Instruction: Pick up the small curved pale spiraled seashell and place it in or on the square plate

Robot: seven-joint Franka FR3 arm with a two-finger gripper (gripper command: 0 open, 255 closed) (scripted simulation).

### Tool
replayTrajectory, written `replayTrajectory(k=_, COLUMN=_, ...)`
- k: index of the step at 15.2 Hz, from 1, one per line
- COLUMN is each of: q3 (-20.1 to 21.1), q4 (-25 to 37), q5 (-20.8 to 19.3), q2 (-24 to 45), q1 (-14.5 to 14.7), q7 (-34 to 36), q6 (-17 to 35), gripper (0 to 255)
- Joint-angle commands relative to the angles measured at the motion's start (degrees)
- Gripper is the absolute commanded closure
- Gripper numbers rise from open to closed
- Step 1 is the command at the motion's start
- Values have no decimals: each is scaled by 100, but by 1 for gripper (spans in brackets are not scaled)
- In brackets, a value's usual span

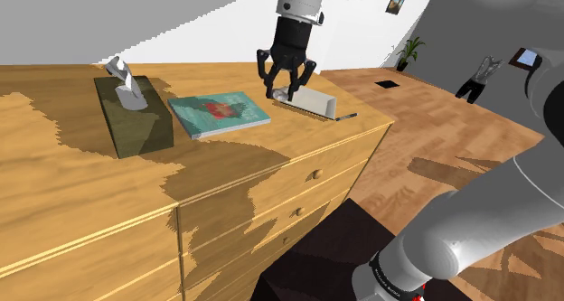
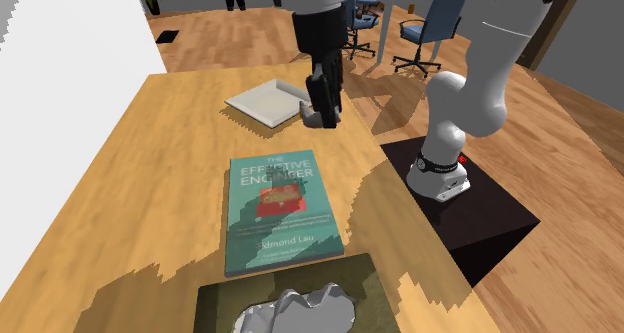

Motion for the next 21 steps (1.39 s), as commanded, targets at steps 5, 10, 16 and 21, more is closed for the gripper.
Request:
replayTrajectory(k=5, q3=-473, q4=280, q5=-241, q2=257, q1=-346, q7=-795, q6=-150, gripper=255)
replayTrajectory(k=10, q3=-830, q4=656, q5=-425, q2=599, q1=-630, q7=-1420, q6=-264, gripper=255)
replayTrajectory(k=16, q3=-1245, q4=1441, q5=-616, q2=1259, q1=-1007, q7=-2201, q6=-465, gripper=255)
replayTrajectory(k=21, q3=-1242, q4=938, q5=-616, q2=1167, q1=-1007, q7=-2232, q6=-55, gripper=255)
